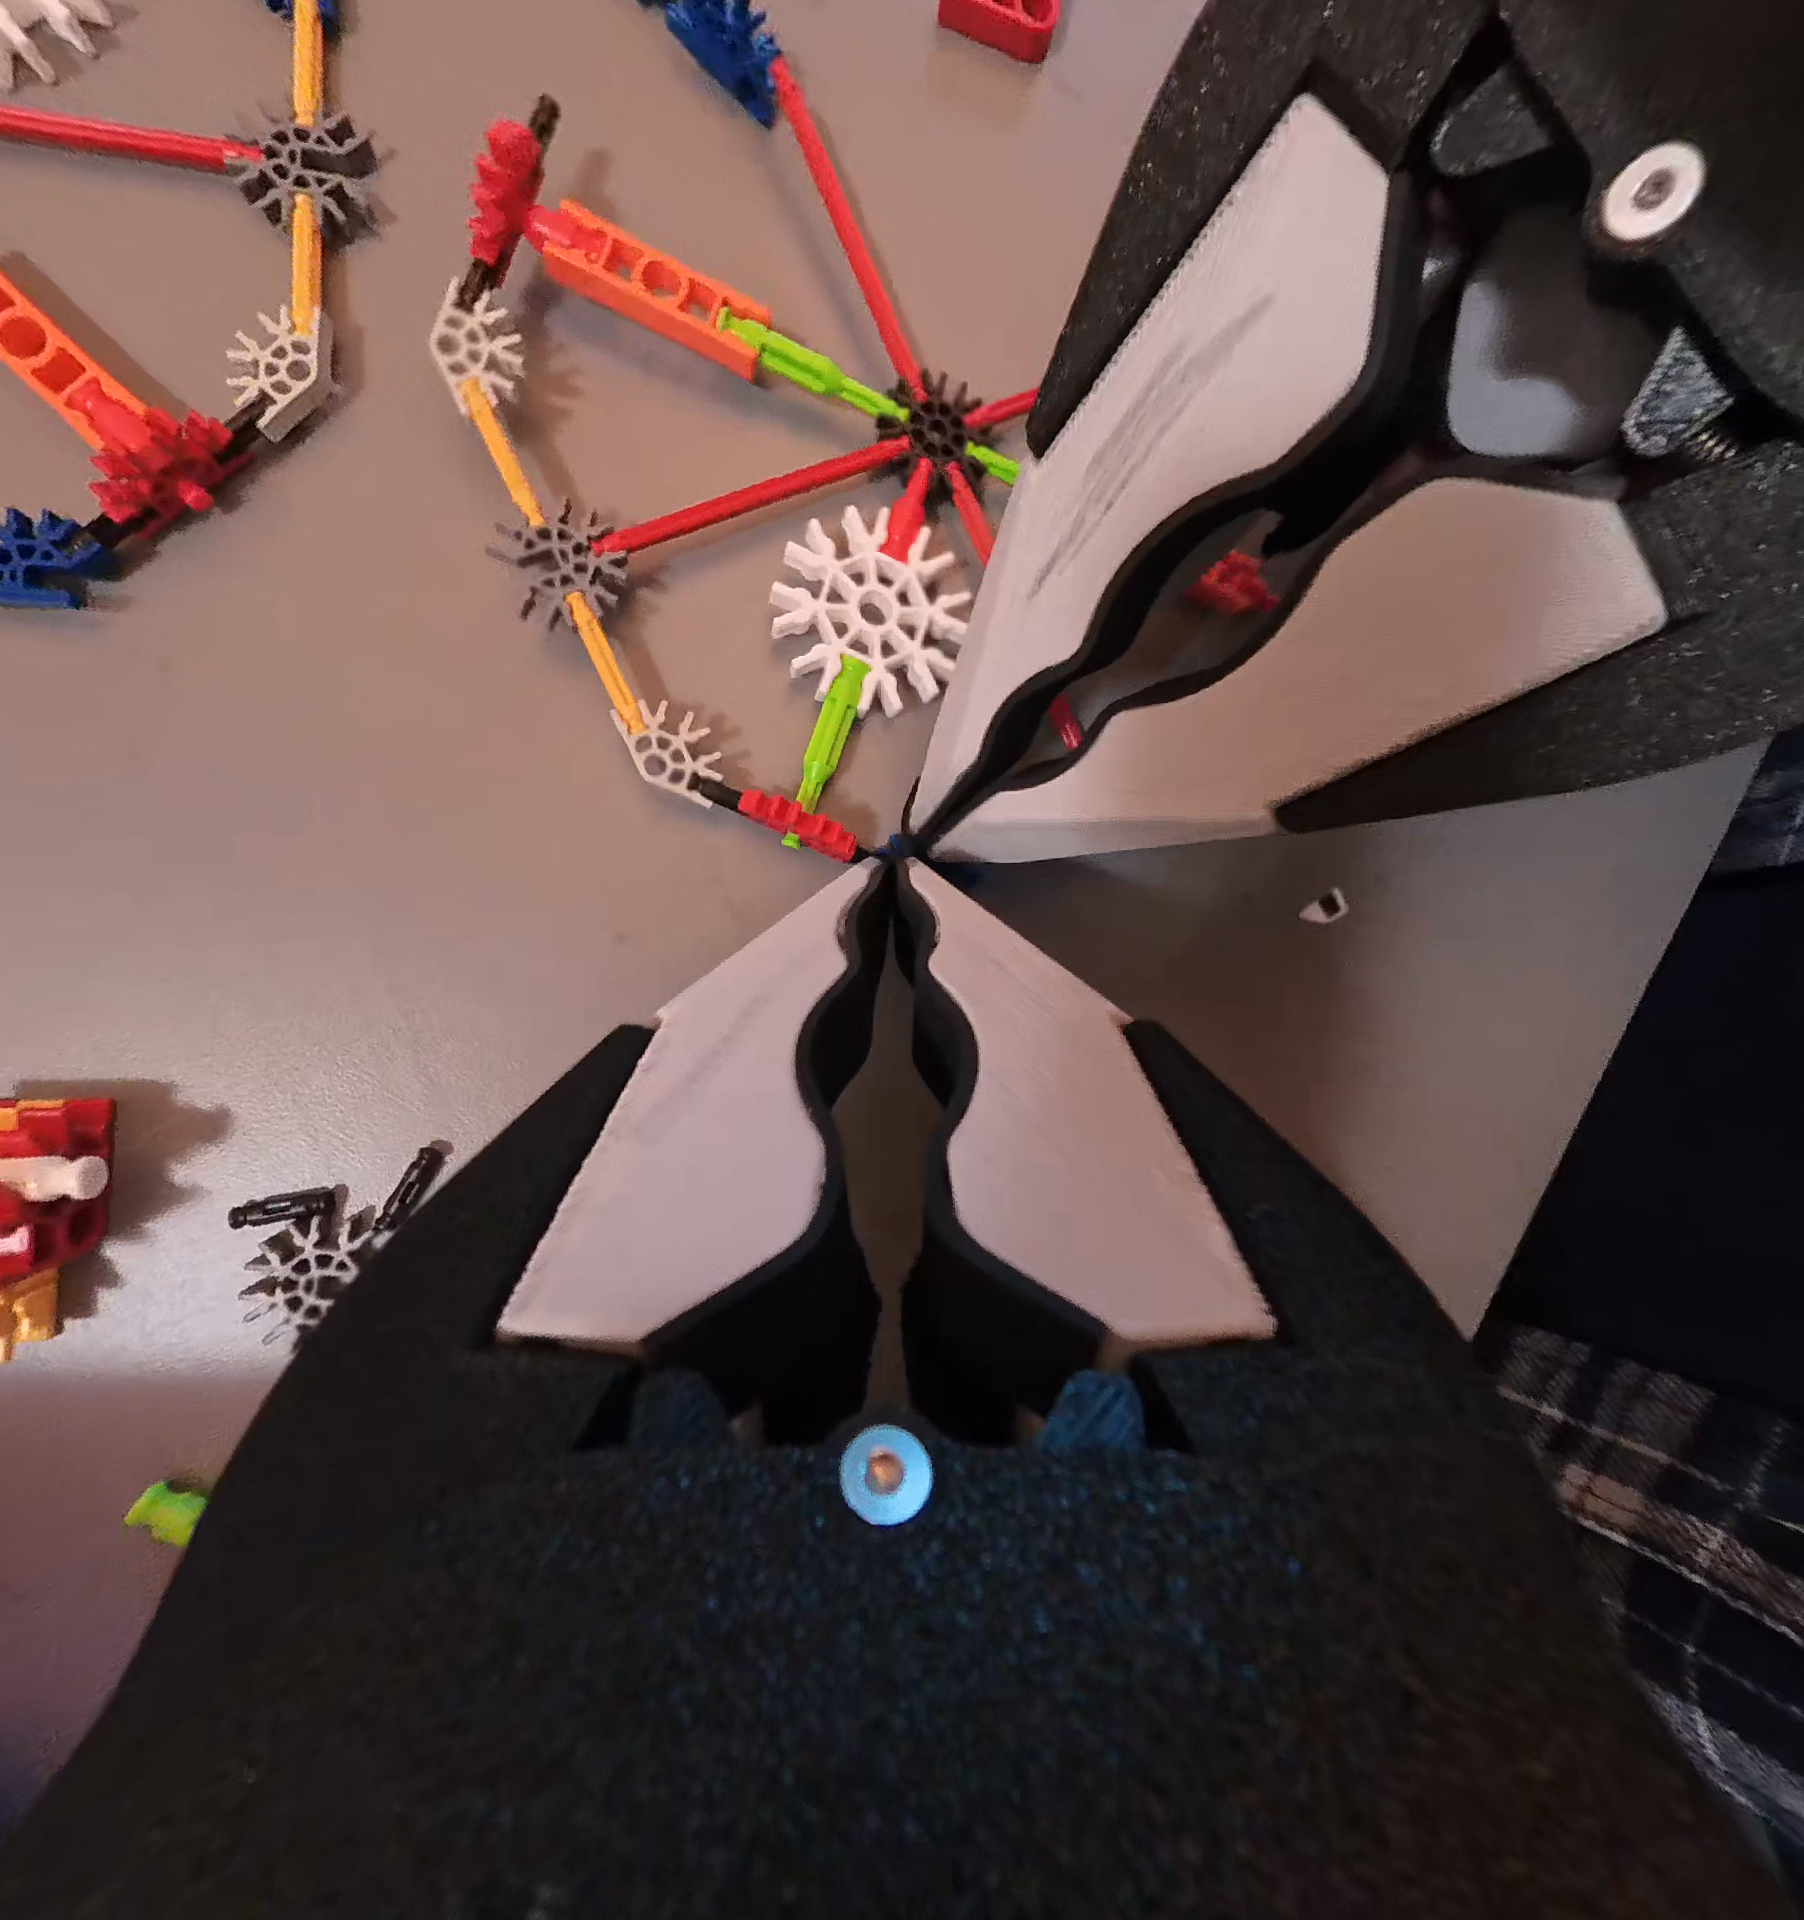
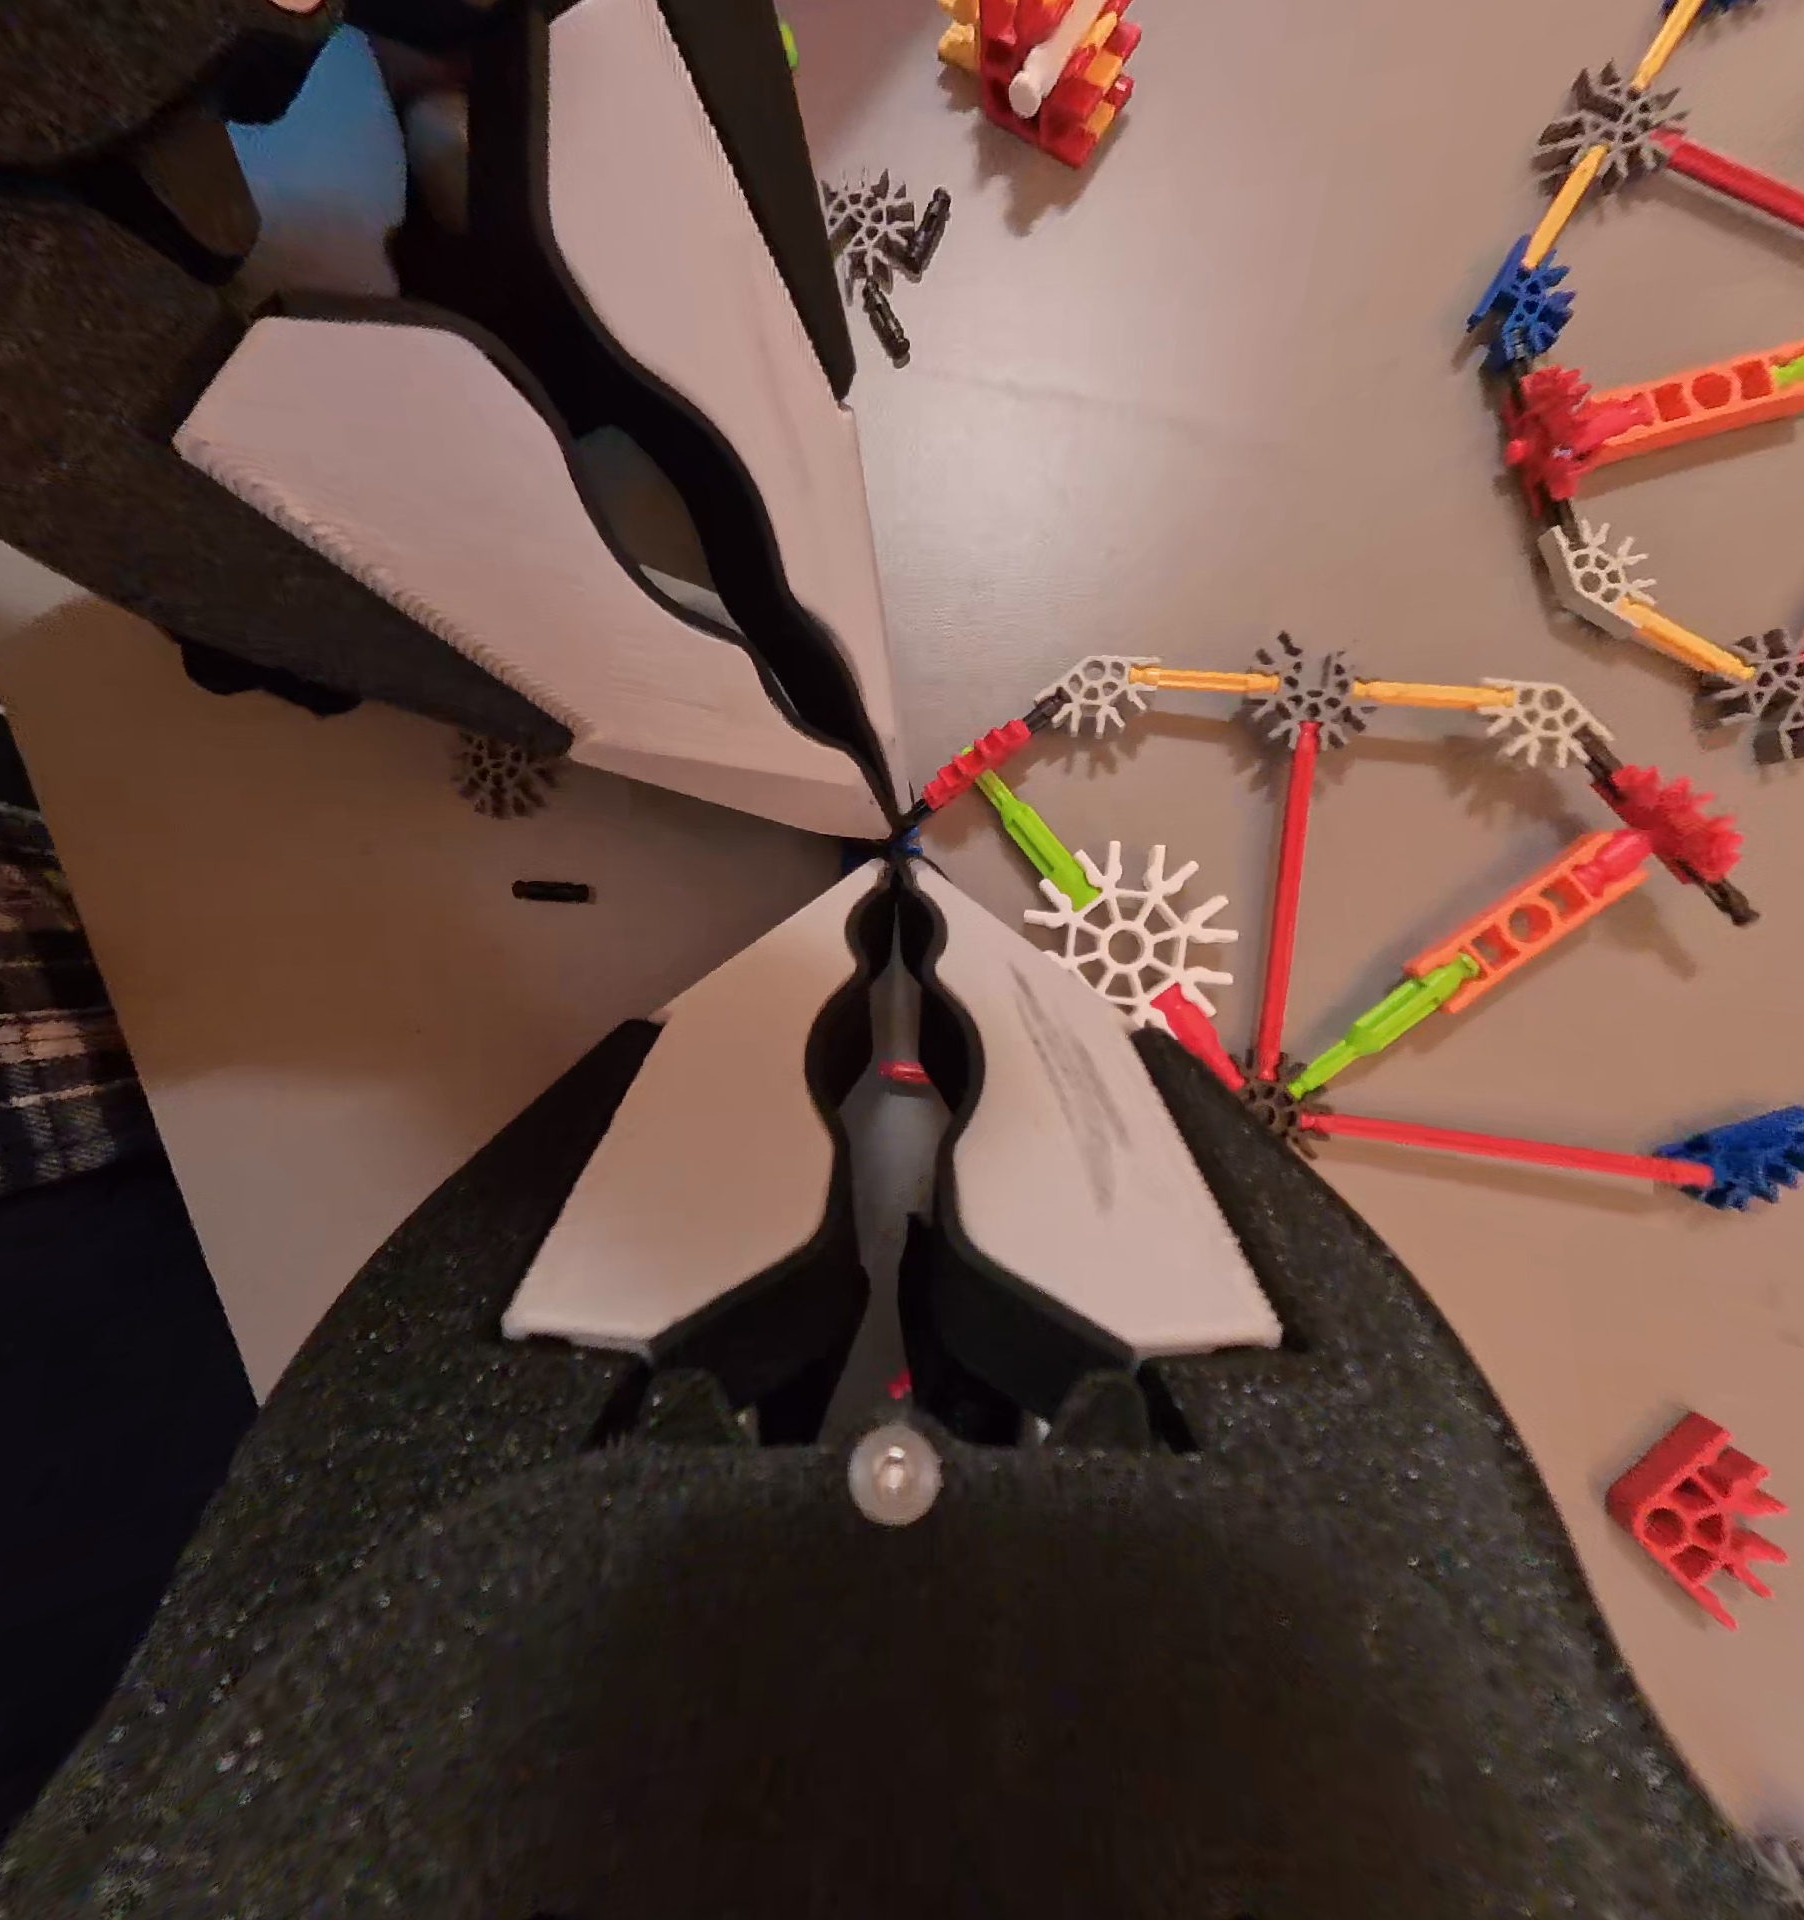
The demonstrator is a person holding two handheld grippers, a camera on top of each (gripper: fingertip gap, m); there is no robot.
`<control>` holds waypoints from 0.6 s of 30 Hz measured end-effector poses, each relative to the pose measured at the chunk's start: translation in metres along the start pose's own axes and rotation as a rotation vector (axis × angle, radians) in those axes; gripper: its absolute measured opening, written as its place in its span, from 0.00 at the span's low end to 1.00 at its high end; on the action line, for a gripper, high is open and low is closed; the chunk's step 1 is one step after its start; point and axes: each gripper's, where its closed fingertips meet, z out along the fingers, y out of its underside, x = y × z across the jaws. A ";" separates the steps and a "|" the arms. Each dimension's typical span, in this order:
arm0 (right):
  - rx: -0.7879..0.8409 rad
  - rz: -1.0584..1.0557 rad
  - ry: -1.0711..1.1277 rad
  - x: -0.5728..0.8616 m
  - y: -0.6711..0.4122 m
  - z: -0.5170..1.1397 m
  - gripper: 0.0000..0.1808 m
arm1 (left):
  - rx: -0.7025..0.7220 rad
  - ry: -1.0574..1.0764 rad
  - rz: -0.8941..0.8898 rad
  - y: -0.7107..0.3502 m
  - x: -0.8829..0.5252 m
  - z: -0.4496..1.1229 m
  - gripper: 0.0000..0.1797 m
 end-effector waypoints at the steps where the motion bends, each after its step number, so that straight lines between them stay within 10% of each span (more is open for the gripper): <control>1: -0.014 0.002 -0.013 0.000 0.000 0.000 0.00 | 0.004 0.009 -0.006 0.000 0.000 0.000 0.00; 18: 0.034 0.018 -0.022 0.007 0.001 -0.015 0.03 | 0.138 -0.009 -0.088 -0.016 -0.021 -0.018 0.00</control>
